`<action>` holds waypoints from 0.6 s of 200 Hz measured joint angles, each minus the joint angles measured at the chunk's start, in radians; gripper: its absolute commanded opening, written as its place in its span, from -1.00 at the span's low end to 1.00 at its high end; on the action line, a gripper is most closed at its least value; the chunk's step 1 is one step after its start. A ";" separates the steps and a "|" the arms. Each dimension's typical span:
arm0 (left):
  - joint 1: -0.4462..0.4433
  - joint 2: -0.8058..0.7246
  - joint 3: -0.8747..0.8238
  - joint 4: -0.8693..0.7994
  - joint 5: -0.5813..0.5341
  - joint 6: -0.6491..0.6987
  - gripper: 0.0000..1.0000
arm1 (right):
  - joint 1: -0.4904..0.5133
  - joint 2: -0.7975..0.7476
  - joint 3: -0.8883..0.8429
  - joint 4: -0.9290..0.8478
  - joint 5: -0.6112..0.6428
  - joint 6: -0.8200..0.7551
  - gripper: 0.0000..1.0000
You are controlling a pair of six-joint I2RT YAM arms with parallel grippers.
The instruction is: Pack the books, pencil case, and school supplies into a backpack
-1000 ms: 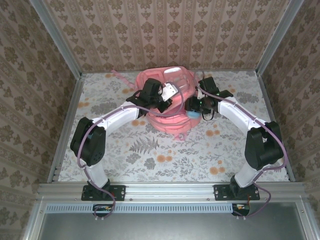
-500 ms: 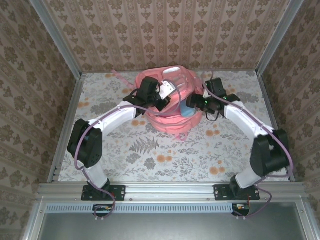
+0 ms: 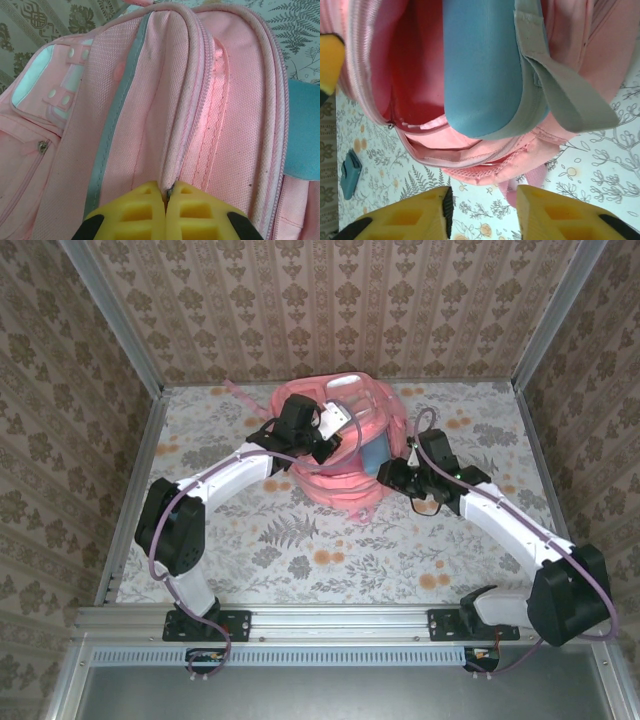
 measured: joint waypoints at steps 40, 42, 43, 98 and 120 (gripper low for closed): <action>0.000 -0.019 -0.004 -0.024 0.034 0.000 -1.00 | 0.000 0.153 0.061 0.034 0.044 0.006 -0.44; 0.000 -0.020 -0.005 -0.027 0.036 0.000 -1.00 | 0.000 0.161 0.068 0.035 0.048 0.008 -0.45; 0.000 -0.021 -0.005 -0.028 0.038 0.000 -1.00 | 0.000 0.164 0.071 0.035 0.050 0.008 -0.45; 0.000 -0.064 -0.006 -0.091 0.105 0.000 -1.00 | 0.000 0.317 0.179 0.171 0.139 -0.011 -0.55; 0.000 -0.065 -0.006 -0.097 0.122 0.000 -1.00 | -0.002 0.367 0.185 0.245 0.154 -0.008 -0.66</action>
